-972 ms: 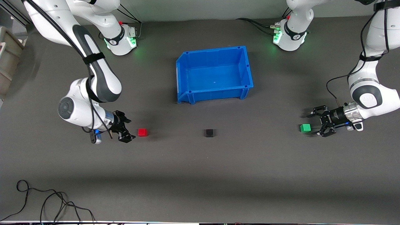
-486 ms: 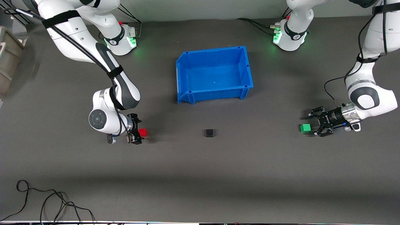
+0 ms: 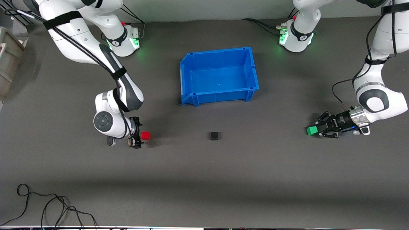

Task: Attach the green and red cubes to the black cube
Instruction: 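Grasp the red cube with the right gripper while the left grasps green, then carry the red cube and green cube toward the black cube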

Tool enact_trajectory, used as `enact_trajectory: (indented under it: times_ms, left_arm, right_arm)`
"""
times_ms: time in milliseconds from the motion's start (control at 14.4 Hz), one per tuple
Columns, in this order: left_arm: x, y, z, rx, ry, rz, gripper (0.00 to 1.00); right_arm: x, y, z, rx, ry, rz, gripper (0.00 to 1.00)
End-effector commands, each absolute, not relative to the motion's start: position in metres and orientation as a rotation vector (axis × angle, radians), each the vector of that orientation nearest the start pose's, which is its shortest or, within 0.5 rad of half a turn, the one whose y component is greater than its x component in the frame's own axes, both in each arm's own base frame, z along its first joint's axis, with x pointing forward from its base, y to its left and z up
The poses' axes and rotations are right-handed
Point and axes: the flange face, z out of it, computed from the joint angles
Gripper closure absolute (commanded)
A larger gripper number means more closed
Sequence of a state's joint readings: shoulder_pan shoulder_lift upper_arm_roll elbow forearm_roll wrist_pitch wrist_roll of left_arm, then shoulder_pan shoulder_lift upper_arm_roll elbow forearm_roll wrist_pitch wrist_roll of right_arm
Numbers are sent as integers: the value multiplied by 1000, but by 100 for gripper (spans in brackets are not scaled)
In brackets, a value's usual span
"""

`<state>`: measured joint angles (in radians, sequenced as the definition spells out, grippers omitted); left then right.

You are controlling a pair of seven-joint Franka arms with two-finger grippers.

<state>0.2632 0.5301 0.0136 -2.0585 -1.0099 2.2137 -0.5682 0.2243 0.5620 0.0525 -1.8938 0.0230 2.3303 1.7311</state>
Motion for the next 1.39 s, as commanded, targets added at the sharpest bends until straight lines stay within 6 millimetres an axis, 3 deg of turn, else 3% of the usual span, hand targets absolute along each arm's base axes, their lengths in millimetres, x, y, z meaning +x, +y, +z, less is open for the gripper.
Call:
enact_trajectory:
  times_ms: [0, 69, 139, 347, 417, 556, 694, 833, 1042, 1181, 1319]
  left_arm:
    - [564, 122, 175, 1682, 1792, -530, 70]
    - [574, 116, 188, 1669, 1793, -549, 70]
    - [584, 107, 203, 1670, 1778, -591, 70]
    - [610, 82, 242, 1678, 1740, -675, 70]
    - [614, 66, 249, 1698, 1725, -677, 70]
    - [620, 20, 253, 1746, 1687, -690, 70]
    - [624, -29, 259, 1811, 1653, -664, 72]
    - [622, -87, 259, 1886, 1606, -653, 72]
    - [615, -176, 255, 1850, 1675, -604, 74]
    - [606, -219, 247, 1809, 1717, -586, 74]
    - [593, -254, 233, 1805, 1733, -571, 75]
  right_arm:
    - [595, 180, 178, -2389, 2214, 161, 1]
    - [595, 180, 177, -2398, 2203, 160, 3]
    - [596, 180, 178, -2393, 2204, 159, 16]
    - [604, 181, 191, -2386, 2183, 132, 78]
    - [605, 180, 193, -2396, 2174, 120, 90]
    - [616, 182, 207, -2393, 2138, 88, 92]
    - [620, 188, 205, -2390, 2129, 89, 98]
    - [628, 219, 210, -2378, 2092, 77, 98]
    - [628, 267, 214, -2299, 2114, 97, 97]
    - [629, 319, 219, -2219, 2115, 157, 97]
    - [631, 357, 210, -2177, 2124, 167, 97]
